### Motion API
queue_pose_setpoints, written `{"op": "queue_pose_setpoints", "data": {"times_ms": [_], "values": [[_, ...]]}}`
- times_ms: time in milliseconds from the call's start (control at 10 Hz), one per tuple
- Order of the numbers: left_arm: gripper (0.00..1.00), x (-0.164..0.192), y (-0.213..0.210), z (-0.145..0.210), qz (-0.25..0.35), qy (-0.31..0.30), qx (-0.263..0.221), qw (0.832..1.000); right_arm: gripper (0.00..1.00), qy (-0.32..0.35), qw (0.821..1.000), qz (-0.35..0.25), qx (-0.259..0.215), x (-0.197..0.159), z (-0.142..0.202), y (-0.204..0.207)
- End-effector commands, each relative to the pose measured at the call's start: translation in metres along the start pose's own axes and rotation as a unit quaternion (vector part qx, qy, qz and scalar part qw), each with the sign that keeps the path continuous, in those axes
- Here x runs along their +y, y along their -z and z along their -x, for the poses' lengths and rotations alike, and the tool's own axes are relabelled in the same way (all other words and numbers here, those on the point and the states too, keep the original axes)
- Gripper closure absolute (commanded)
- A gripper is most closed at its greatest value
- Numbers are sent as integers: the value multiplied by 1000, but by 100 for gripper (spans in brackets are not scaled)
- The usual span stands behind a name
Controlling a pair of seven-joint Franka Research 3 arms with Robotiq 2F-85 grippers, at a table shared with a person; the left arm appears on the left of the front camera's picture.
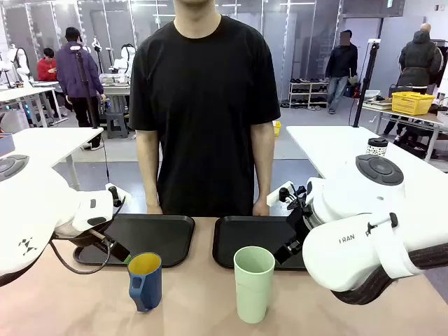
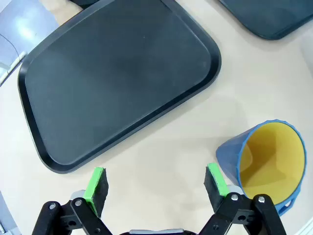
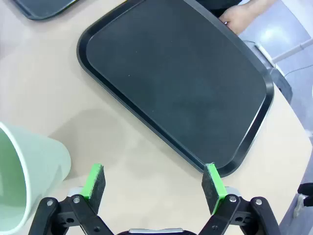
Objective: Sort and store the cups by type.
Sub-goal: Pick up the Reusable plastic cup.
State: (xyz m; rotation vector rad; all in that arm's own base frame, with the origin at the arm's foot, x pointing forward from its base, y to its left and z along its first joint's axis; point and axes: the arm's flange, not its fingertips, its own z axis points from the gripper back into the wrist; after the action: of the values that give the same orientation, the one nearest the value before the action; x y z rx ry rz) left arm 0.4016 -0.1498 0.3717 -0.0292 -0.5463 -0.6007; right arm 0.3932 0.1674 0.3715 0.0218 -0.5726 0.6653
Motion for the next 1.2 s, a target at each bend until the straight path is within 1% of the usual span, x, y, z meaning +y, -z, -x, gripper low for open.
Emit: {"op": "queue_pose_setpoints", "data": {"times_ms": [0, 1100], "values": [[0, 0, 0, 0, 0, 0, 0, 1000, 0, 0, 1000, 0, 0, 0, 0, 0], [0, 0, 0, 0, 0, 0, 0, 1000, 0, 0, 1000, 0, 0, 0, 0, 0]]}}
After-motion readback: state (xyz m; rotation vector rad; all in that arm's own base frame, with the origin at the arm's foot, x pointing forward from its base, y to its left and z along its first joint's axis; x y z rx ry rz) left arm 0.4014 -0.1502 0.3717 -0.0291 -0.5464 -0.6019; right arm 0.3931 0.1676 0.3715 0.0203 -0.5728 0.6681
